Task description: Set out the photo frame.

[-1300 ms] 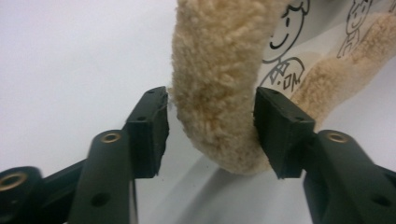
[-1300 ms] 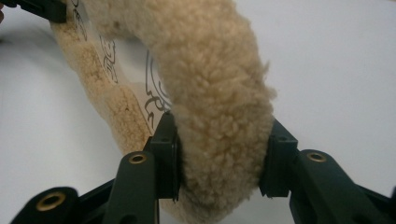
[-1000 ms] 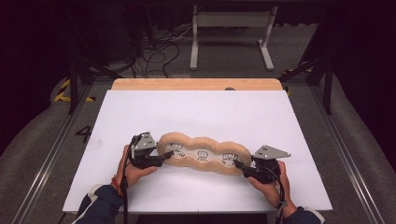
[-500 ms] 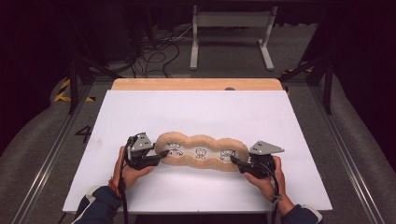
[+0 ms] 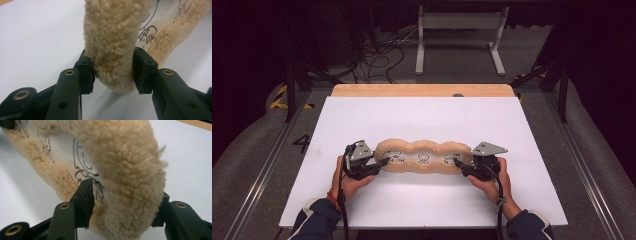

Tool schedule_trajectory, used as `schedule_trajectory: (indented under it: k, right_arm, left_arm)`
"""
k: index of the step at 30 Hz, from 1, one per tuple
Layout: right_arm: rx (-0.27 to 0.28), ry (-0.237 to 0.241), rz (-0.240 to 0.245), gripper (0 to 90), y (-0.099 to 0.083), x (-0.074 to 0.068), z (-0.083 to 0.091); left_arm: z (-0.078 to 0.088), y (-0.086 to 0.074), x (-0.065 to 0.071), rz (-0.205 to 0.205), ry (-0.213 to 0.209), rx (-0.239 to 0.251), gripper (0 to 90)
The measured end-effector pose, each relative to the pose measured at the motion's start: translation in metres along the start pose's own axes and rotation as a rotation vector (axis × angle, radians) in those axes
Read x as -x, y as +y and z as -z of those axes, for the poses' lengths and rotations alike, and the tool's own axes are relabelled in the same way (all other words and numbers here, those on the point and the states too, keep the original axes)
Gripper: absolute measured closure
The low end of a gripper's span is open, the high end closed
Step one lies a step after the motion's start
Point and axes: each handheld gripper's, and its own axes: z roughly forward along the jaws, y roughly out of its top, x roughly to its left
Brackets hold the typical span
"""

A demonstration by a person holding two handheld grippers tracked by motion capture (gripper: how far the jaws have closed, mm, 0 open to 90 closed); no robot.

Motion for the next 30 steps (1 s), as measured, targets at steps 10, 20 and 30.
schedule_trajectory:
  k: [10,20,30]
  right_arm:
    - [0.002,0.083,-0.091,53.4,-0.006,0.010,0.005]
    - [-0.032,0.194,-0.169,56.4,-0.006,0.020,0.007]
    - [-0.041,0.192,-0.206,56.1,-0.004,0.025,0.004]
  left_arm:
    - [0.002,-0.003,-0.005,0.047,-0.074,0.032,54.4]
    - [0.011,-0.004,-0.007,0.100,-0.138,0.014,62.2]
    - [0.003,-0.002,-0.009,0.132,-0.117,0.037,54.6]
